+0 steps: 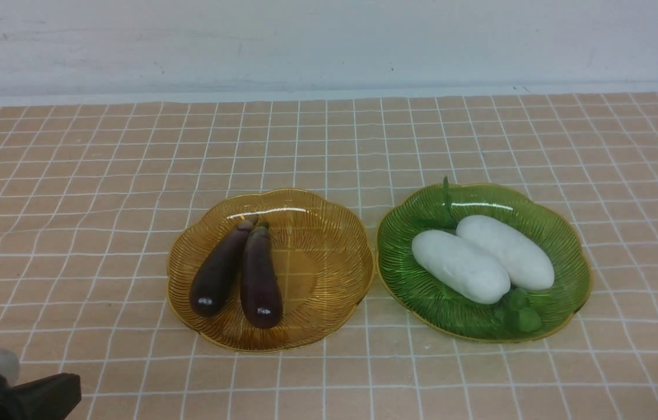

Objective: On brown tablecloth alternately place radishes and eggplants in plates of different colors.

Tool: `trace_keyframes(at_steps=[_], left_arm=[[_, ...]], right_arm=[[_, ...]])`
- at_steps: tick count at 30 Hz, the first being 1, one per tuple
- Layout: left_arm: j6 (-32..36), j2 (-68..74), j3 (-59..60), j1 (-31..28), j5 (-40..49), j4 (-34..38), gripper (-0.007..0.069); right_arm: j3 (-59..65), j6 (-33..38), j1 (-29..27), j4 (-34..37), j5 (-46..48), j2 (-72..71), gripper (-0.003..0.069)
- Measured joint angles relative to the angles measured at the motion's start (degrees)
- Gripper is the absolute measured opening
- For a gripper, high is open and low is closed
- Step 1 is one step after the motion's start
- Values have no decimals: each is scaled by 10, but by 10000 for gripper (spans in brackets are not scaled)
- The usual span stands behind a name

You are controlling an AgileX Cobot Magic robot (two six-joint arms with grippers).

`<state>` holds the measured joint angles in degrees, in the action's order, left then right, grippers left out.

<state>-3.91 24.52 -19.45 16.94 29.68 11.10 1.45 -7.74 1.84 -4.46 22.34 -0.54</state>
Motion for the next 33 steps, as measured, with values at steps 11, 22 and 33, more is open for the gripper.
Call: trace_keyframes(at_steps=[11, 22, 33], left_arm=[[15, -146, 93, -15, -55, -60, -4], [19, -246, 210, -105, -81, -98, -3], [19, -252, 210, -112, -79, -101, -3]], right_arm=[[0, 0, 0, 0, 0, 0, -8], [0, 0, 0, 0, 0, 0, -8], [0, 0, 0, 0, 0, 0, -8]])
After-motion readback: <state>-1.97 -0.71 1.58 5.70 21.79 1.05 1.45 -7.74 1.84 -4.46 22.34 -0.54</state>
